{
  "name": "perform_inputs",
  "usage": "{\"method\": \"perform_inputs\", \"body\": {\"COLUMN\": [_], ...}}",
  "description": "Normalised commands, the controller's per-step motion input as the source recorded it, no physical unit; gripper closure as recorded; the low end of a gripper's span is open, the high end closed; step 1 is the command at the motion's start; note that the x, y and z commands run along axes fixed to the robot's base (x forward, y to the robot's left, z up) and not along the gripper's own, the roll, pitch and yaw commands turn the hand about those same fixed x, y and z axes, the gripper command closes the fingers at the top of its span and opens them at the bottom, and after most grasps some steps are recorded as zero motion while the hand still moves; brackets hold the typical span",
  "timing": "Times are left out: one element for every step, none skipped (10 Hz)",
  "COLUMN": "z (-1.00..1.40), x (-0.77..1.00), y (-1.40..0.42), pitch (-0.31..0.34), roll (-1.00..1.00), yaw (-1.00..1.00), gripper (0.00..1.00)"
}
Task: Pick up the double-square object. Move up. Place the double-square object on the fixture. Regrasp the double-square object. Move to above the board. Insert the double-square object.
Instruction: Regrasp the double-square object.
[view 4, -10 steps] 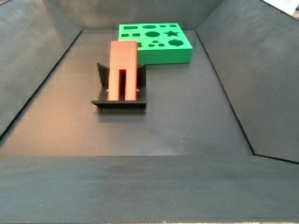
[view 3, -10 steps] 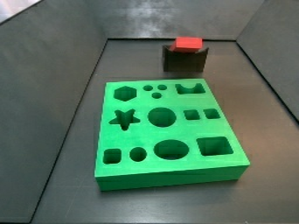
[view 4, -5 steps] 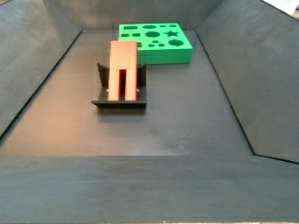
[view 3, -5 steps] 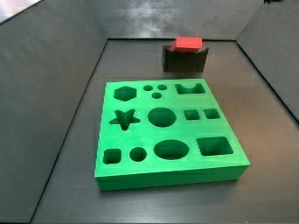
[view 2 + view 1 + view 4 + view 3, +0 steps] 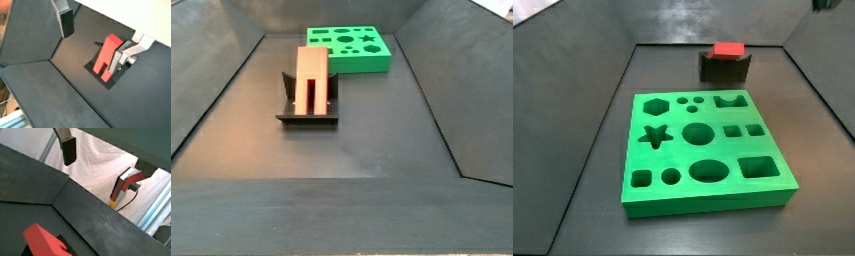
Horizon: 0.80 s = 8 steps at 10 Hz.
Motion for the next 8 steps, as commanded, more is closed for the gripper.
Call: {"method": "perform_inputs", "body": {"z": [-1.00,-1.00,-1.00,-1.00,-1.00,-1.00,-1.00,-0.82], "x": [0.04,0.06,0.07,0.08,0.08,0.10,0.11,0.10], "y": [0.04,0.04,0.03,0.03,0.03,0.02,0.02,0.01], "pitch": [-0.026,-0.069,-0.092,-0.107,-0.107,-0.100,-0.094,-0.066], "roll": [0.20,0.15,0.11,0.08,0.08,0.08,0.08,0.08], "yaw": [0.17,0.13,0.11,0.07,0.05,0.00,-0.01,-0.03], "gripper": [0.00,0.00,0.00,0.00,0.00,0.00,0.00,0.00]}}
